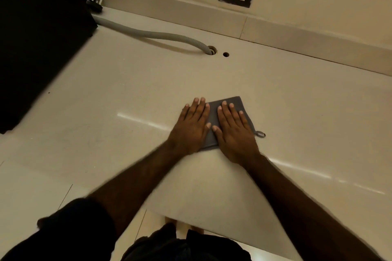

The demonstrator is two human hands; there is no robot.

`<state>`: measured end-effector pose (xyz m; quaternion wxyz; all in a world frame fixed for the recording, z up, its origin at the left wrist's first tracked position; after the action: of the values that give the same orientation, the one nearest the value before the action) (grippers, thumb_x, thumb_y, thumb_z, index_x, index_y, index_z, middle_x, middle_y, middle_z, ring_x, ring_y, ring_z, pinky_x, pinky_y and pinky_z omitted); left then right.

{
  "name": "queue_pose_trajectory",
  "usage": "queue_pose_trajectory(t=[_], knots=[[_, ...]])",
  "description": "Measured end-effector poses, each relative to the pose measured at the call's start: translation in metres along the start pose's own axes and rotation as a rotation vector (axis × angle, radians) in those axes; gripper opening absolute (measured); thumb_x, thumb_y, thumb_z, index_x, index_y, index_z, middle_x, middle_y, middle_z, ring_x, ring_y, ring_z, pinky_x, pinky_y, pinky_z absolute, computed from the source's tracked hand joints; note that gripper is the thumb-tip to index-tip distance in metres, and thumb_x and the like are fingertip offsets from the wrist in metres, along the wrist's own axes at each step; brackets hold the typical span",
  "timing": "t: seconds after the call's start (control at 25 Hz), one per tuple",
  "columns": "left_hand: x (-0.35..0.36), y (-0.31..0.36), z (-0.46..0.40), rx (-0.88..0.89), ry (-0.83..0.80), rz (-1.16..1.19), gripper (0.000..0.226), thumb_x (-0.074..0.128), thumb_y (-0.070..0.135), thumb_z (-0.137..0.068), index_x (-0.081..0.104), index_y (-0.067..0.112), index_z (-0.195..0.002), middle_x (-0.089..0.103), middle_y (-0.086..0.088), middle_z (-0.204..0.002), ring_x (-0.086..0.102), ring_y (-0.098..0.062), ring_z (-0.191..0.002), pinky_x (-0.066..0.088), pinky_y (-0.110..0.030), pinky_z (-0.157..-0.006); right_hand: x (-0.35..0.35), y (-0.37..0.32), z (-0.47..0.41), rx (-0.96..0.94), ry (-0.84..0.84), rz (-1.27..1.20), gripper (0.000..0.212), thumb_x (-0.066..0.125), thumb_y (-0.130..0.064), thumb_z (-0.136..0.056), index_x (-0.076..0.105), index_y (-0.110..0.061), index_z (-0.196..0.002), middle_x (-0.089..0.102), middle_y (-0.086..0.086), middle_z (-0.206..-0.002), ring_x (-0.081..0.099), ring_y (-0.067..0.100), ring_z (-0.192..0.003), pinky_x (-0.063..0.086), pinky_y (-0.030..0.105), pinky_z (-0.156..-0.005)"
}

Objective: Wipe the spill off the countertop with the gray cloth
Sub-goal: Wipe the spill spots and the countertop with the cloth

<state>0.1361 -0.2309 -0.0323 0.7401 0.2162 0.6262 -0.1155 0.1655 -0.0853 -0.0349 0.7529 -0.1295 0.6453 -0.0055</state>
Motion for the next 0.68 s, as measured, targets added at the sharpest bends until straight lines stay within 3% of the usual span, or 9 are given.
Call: queue_pose_trajectory(t=[0.2,0.44,0.68], knots=[[0.003,-0.005,-0.024,-0.02,0.002,-0.029,0.073,0.005,0.046,-0.105,0.008,0.003,-0.165,-0.001,-0.02,-0.174,-0.004,-0.033,-0.162,0.004,-0.051,-0.131,0.006,0.001,-0.021,0.129,0.029,0.012,0.074,0.016,-0.054,-0.114,0.001,-0.012,-0.173,-0.005,0.009,-0.182,-0.007,0.024,-0.169,-0.003,0.047,-0.138],[-0.01,-0.07,-0.007,-0.143,0.024,-0.021,0.083,0.001,0.052,-0.099,0.011,0.002,-0.164,0.009,-0.019,-0.173,0.005,-0.033,-0.162,0.005,-0.051,-0.131,0.0,-0.059,-0.068,0.011,-0.001,-0.016,0.075,0.019,-0.054,-0.115,0.002,-0.009,-0.172,-0.004,0.013,-0.182,-0.007,0.027,-0.169,-0.005,0.048,-0.137],[-0.008,-0.096,0.068,-0.222,0.025,-0.011,0.078,0.003,0.052,-0.102,0.002,0.007,-0.166,-0.003,-0.013,-0.175,-0.006,-0.028,-0.162,0.002,-0.054,-0.131,0.015,-0.106,-0.032,-0.111,-0.028,-0.028,0.08,0.018,-0.061,-0.112,0.002,-0.011,-0.173,-0.005,0.012,-0.182,-0.007,0.027,-0.169,-0.002,0.049,-0.137]])
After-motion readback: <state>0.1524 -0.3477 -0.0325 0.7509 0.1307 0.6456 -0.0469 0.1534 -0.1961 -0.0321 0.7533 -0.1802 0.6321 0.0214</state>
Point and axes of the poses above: each hand's wrist, its own z-axis away from the middle knuckle, its own x-axis out of the palm, y = z × x, the point moved 7 cm from there along -z, towards the middle knuckle
